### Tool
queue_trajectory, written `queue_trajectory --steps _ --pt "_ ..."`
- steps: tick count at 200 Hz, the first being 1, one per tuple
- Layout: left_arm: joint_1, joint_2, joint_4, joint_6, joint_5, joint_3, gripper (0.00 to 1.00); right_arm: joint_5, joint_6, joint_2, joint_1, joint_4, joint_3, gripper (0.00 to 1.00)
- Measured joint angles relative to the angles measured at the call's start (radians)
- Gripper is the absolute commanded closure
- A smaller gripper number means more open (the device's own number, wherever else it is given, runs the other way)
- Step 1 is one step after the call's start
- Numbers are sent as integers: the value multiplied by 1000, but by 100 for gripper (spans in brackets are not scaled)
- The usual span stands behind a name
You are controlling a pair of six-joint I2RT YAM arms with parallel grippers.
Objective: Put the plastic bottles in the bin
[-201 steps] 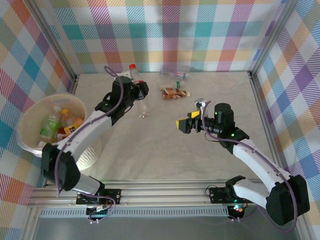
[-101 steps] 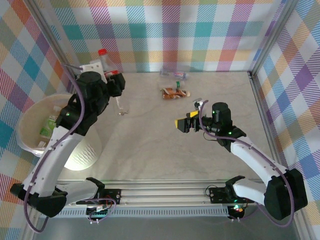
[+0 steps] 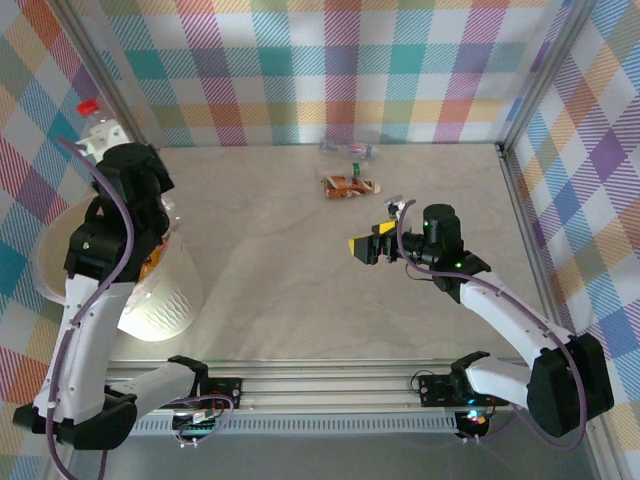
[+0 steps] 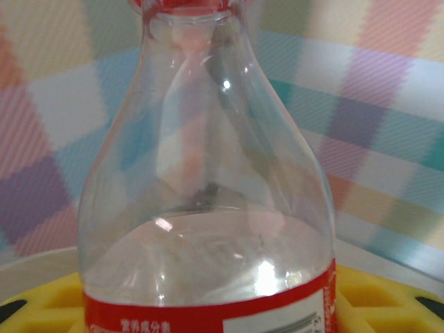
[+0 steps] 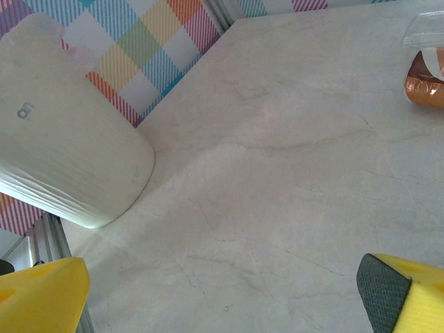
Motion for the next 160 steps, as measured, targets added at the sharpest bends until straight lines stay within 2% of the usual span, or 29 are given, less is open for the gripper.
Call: queue_trajectory --steps 25,67,124,133,160 --pt "102 -52 24 29 -54 -61 65 0 0 9 0 6 0 0" --pt "277 -120 11 -8 -39 -165 63 0 -2 13 3 5 0 0" --pt "394 -186 -11 -124 50 -307 56 0 -12 13 6 5 2 0" --pt "397 -190 -10 -146 66 -330 52 0 -15 13 6 5 2 0" --pt "397 -192 -38 -225 102 -396 30 0 -20 13 6 5 2 0"
